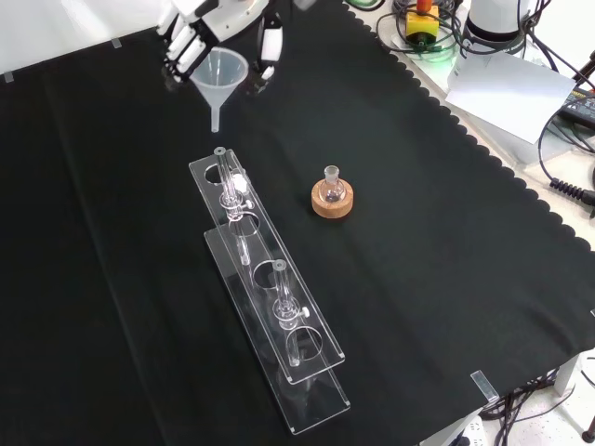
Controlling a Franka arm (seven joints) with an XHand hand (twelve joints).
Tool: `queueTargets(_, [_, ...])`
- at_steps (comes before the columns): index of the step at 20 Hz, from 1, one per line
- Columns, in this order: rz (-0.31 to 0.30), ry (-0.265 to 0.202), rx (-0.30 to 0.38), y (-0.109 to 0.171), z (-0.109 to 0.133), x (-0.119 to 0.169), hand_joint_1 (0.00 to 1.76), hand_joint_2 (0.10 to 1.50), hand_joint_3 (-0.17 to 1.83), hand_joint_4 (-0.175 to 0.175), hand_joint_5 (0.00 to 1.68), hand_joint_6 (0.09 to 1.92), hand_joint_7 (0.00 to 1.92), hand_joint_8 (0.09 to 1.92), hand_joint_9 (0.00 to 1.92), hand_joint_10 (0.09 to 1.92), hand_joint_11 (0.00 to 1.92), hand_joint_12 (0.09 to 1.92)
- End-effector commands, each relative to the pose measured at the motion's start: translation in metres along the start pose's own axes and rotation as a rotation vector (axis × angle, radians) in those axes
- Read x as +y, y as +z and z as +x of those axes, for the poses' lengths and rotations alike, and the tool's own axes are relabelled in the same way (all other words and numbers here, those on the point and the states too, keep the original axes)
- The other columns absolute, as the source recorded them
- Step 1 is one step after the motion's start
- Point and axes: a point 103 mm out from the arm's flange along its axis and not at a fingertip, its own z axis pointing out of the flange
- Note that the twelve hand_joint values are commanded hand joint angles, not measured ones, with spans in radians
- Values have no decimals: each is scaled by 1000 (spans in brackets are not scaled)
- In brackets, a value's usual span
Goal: Place the funnel on the round-bottom flask.
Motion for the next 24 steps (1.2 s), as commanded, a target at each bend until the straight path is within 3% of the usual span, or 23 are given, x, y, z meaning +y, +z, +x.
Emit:
queueTargets(1, [16, 34, -17, 14, -5, -57, 928, 755, 646, -6, 752, 646, 635, 633, 951, 428, 581, 1210])
queueTargets(12, [45, 43, 2, 61, 17, -122, 899, 774, 657, -10, 761, 661, 635, 636, 957, 422, 615, 1204])
queueTargets(24, [92, 6, 32, 109, 42, -132, 888, 782, 658, -16, 761, 673, 639, 643, 967, 416, 653, 1183])
